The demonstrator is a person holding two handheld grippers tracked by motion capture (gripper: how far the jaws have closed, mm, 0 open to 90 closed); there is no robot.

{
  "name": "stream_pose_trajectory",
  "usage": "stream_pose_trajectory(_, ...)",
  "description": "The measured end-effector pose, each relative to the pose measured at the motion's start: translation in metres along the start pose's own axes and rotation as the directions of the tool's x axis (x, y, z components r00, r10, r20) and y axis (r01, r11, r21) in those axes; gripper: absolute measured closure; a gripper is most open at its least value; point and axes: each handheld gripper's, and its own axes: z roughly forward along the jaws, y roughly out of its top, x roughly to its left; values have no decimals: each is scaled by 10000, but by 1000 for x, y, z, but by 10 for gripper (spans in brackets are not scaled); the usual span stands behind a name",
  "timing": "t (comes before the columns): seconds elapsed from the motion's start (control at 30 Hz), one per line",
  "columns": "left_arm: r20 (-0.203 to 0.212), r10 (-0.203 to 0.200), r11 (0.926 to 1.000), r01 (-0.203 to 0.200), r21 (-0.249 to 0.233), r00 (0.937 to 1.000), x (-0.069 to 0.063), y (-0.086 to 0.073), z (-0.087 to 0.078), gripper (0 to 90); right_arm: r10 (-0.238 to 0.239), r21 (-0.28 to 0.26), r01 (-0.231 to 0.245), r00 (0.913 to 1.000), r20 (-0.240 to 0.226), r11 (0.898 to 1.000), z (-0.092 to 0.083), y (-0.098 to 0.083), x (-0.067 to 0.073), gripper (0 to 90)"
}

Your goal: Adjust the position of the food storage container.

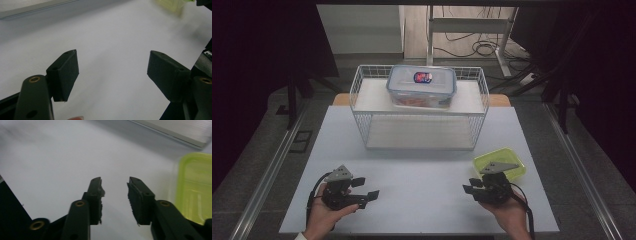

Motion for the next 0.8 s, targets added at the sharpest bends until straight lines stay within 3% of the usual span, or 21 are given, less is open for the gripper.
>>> stream_pose_trajectory(0.27,-54,-111,9999,111,-31,9999,1,-2,-1,250,182,316,-196,9989,427,9993,-9,0,-20,721)
stream_pose_trajectory(0.43,-74,-116,9999,116,-46,9999,2,-2,-1,251,536,417,-549,9980,326,9976,-14,1,-27,725)
stream_pose_trajectory(0.5,-68,-113,9999,112,-47,9999,1,-2,-1,251,982,171,-988,9946,327,9950,-20,4,-28,725)
stream_pose_trajectory(0.63,-51,-37,10000,37,-56,10000,1,-2,-1,250,1124,-43,-1123,9926,465,9937,-27,8,-33,737)
stream_pose_trajectory(0.8,-52,-98,9999,97,-88,9999,1,-3,-1,250,1045,-50,-1046,9892,1031,9945,-33,7,-44,755)
